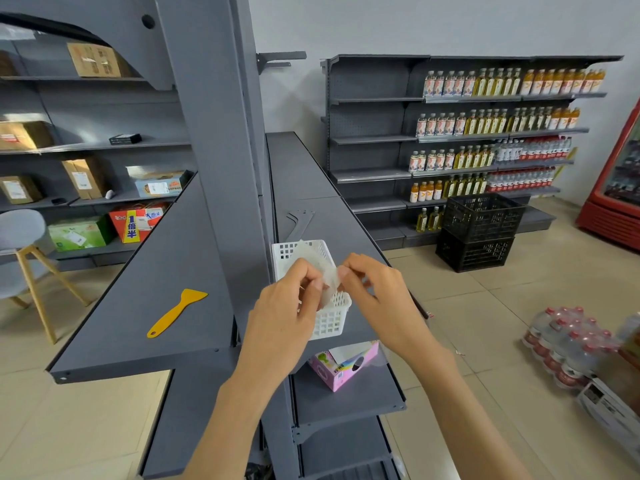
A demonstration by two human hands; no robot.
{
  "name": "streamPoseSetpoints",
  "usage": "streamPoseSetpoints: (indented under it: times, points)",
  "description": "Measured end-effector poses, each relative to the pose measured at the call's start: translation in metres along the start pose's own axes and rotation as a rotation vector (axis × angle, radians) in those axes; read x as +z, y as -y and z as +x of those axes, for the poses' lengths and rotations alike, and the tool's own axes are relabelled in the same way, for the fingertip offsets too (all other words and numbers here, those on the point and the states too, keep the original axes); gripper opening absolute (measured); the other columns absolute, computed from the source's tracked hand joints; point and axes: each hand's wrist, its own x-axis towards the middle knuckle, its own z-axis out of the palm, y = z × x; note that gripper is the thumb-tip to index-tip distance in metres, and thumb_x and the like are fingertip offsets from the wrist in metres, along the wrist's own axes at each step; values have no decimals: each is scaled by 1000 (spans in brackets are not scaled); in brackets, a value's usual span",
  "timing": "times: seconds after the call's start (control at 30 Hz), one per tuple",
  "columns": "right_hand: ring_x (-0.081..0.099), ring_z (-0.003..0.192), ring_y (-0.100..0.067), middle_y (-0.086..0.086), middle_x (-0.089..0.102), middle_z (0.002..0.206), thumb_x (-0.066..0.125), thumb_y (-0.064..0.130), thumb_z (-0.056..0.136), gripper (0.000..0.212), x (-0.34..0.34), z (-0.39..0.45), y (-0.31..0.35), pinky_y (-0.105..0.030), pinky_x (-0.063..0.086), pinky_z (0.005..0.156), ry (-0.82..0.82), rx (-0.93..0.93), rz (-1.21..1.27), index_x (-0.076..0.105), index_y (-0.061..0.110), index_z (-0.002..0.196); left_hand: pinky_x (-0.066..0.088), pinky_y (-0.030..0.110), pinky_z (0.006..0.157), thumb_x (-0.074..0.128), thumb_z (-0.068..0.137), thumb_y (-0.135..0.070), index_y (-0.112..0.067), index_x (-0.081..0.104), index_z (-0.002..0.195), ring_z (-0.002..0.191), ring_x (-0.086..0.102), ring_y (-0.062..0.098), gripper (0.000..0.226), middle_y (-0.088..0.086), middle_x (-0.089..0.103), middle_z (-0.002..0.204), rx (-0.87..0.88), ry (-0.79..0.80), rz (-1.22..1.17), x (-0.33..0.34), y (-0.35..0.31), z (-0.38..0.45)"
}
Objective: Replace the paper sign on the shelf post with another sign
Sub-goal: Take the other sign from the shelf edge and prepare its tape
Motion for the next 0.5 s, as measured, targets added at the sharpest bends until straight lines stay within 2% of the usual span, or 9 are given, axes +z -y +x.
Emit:
streamPoseSetpoints:
  times: [0.03,0.1,0.13,0.23,0.4,0.5]
  points:
    - [65,75,-14,8,66,76,44,30,102,30,0,0,-4,-34,54,67,12,41,75,59,16,81,56,45,65,45,100,-27,-24,52,85,79,66,12,17,-10,68,80,-11,-10,3,0,0,0]
    - [60,64,-2,7,67,72,48,22,103,29,0,0,-9,-16,44,58,35,87,201,62,10,80,56,45,66,45,100,-28,-25,52,84,79,66,11,17,-11,68,79,-30,-24,9,-1,0,1]
    - [57,61,1,4,67,71,49,21,103,30,2,1,-13,-13,41,59,45,104,253,62,8,80,56,44,66,45,100,-29,-26,51,84,79,65,9,18,-12,67,79,-36,-29,9,-1,0,1]
    - [60,70,-4,-5,68,75,49,30,97,33,6,3,-28,-24,47,71,53,166,372,63,6,79,53,39,65,44,101,-28,-26,49,82,78,65,6,19,-13,66,78,-44,-42,1,0,0,3]
    - [63,70,-7,-2,70,73,47,36,92,41,12,6,-45,-16,51,67,49,231,436,66,1,83,43,17,51,43,101,-27,-27,49,84,71,59,10,18,-13,65,83,-45,-33,32,2,2,9]
    - [64,69,-5,7,69,68,49,30,98,35,15,9,-56,-18,51,66,34,273,420,66,4,83,45,21,52,43,101,-25,-26,50,85,69,57,11,17,-11,64,84,-38,-37,11,4,2,13]
